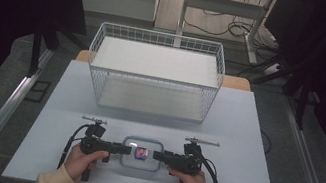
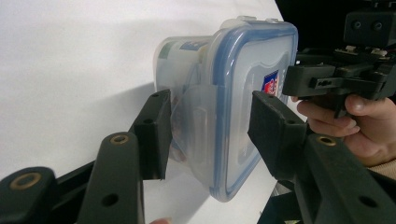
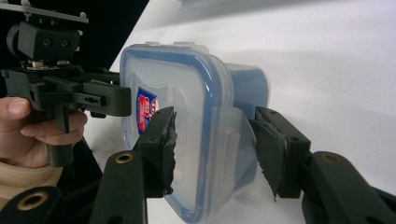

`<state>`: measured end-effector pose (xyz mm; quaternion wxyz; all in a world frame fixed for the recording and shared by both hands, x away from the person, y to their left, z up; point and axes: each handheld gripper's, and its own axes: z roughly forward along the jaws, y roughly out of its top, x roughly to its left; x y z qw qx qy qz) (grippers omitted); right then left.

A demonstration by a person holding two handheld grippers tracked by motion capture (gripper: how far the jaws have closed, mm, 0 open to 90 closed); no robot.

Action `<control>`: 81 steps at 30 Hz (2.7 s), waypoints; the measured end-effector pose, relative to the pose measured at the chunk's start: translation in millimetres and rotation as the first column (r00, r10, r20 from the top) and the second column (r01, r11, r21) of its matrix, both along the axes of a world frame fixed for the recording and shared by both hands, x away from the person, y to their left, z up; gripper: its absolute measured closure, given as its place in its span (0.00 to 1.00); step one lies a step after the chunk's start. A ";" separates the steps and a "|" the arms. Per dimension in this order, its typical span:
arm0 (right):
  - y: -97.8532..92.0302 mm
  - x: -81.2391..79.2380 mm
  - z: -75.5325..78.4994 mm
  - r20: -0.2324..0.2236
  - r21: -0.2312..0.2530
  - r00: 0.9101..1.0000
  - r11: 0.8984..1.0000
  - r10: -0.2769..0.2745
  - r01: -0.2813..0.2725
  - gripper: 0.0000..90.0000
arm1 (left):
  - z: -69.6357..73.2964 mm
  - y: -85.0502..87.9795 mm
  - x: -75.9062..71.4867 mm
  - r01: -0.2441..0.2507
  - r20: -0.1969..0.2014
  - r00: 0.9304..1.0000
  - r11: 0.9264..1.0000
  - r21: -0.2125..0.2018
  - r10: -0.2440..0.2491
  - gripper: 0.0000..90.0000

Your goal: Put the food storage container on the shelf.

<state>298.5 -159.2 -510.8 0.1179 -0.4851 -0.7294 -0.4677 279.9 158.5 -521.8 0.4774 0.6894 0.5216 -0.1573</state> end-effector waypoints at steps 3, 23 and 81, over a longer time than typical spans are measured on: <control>-0.6 -0.2 4.8 0.018 0.002 1.000 1.000 0.000 0.000 0.56 | 4.0 -0.2 0.1 0.003 0.014 1.000 1.000 -0.002 -0.003 0.55; -7.5 11.9 42.9 0.100 -0.005 0.995 1.000 0.008 -0.008 0.56 | 40.9 -6.7 14.8 0.009 0.091 0.996 1.000 -0.010 -0.008 0.56; 13.2 121.8 217.3 0.319 -0.010 0.946 0.999 0.051 -0.051 0.56 | 206.8 14.6 115.3 -0.040 0.317 0.947 0.999 -0.033 0.048 0.56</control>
